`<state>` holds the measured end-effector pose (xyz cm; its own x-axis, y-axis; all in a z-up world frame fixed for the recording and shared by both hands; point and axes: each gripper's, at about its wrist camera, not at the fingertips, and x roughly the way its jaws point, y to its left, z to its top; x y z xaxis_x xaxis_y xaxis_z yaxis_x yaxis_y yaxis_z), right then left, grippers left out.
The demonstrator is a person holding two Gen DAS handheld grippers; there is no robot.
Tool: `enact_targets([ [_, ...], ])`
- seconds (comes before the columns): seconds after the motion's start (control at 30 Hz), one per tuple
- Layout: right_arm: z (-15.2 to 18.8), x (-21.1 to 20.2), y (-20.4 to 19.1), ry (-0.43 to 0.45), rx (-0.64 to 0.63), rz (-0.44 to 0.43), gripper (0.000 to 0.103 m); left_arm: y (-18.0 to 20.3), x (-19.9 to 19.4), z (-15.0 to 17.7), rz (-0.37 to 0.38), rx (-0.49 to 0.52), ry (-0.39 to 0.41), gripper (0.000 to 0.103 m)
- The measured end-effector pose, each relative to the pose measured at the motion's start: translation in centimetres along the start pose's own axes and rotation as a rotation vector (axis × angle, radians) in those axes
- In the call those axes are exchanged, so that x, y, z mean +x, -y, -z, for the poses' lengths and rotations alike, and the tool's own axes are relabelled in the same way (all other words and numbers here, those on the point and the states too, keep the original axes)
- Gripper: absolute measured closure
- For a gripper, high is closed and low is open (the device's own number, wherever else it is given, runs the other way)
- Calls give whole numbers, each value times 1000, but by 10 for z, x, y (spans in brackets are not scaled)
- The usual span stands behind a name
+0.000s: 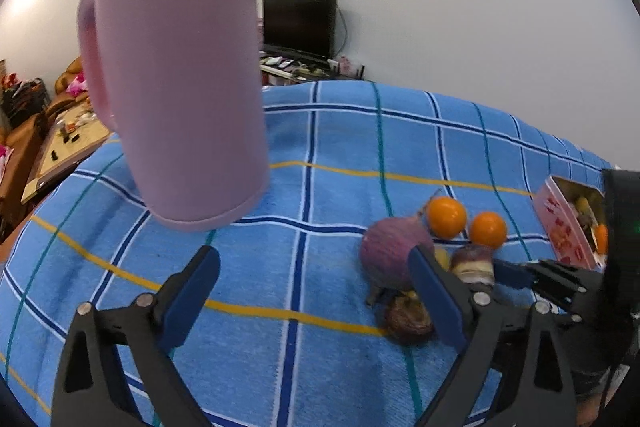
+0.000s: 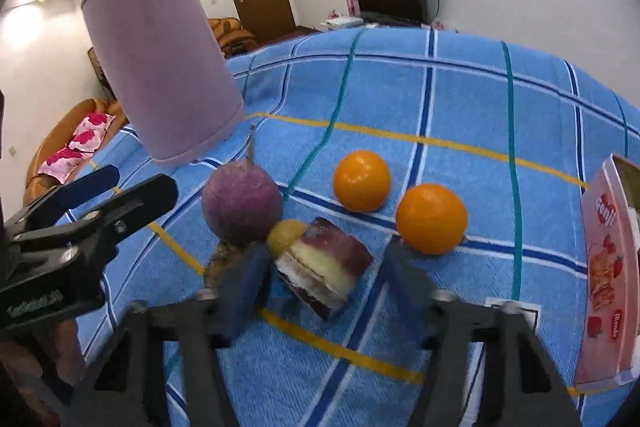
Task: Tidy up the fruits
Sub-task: 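Grasp the layered taro slice with the right tool while the left grasps a mangosteen, then carry the taro slice and mangosteen over the pink tin with both tools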
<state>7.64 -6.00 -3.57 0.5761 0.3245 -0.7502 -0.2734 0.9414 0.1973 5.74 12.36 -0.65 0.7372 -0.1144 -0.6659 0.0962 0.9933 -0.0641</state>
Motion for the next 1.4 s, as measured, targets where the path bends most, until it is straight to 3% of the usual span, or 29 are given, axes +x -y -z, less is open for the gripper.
enact_targets([
  [0.17,5,-4,3,-4,-4,-22,54,0,2,1,64,0,-21,7],
  [0.3,15,-17,13,15,27,-25,55,3,3,3,248,-9,-73,12],
  [0.37,20,-27,18,39,29,-6,55,8,5,5,284,8,-90,13],
  [0.57,33,-57,37,98,64,28,55,46,18,17,252,149,-141,28],
  [0.77,35,-60,37,115,62,25,54,55,36,25,124,184,-191,36],
  [0.83,35,-59,36,115,55,26,54,50,34,24,146,162,-185,41],
  [0.9,35,-58,35,116,57,23,54,49,32,23,162,153,-178,55],
  [1.0,35,-58,36,122,56,35,54,46,30,23,184,145,-174,55],
  [1.1,35,-63,38,153,53,65,54,43,22,22,218,127,-136,56],
  [1.27,32,-77,48,229,71,89,54,42,-19,13,298,101,101,60],
  [1.4,28,-83,55,272,82,108,54,48,-23,11,253,105,156,60],
])
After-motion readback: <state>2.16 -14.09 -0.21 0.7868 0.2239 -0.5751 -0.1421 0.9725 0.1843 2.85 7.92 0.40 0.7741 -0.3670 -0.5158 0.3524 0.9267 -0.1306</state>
